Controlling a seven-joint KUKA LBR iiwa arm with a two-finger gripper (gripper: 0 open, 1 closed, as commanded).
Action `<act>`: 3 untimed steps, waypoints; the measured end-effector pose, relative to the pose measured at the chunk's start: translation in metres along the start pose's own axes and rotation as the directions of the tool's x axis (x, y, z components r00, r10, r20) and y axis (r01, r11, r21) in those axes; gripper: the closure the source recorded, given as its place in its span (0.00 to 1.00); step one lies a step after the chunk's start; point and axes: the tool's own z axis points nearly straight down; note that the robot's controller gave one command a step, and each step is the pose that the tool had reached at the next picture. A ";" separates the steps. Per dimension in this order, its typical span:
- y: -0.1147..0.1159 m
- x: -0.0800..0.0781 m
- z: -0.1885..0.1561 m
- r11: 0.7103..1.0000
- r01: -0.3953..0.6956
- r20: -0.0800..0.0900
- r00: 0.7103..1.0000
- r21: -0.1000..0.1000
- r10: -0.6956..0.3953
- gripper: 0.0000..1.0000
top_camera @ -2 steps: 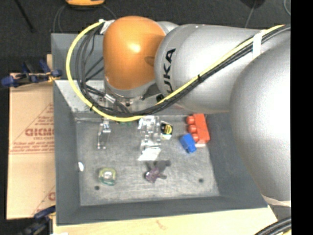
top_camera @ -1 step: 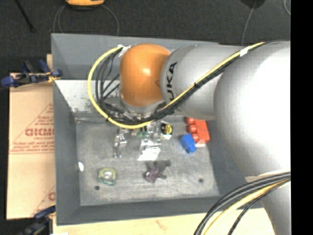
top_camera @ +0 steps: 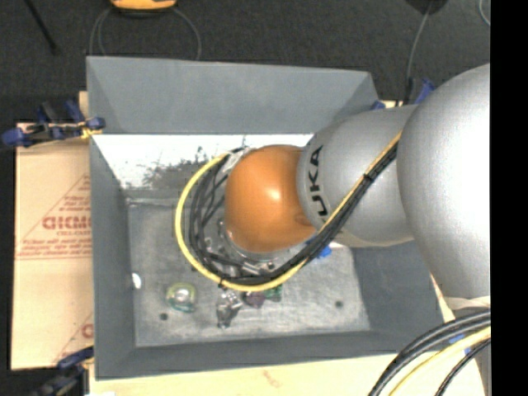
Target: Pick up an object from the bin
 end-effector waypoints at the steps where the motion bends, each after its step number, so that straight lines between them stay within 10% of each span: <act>1: -0.141 0.067 0.019 0.996 0.084 0.002 0.996 0.004 -0.084 0.00; 2: -0.128 0.054 0.031 0.952 0.306 0.008 0.952 0.003 -0.306 0.00; 3: -0.127 0.053 0.030 0.953 0.302 0.010 0.953 0.002 -0.302 1.00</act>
Offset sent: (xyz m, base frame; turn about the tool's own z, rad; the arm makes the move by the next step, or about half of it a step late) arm -0.0145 -0.1486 -0.0181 -0.0931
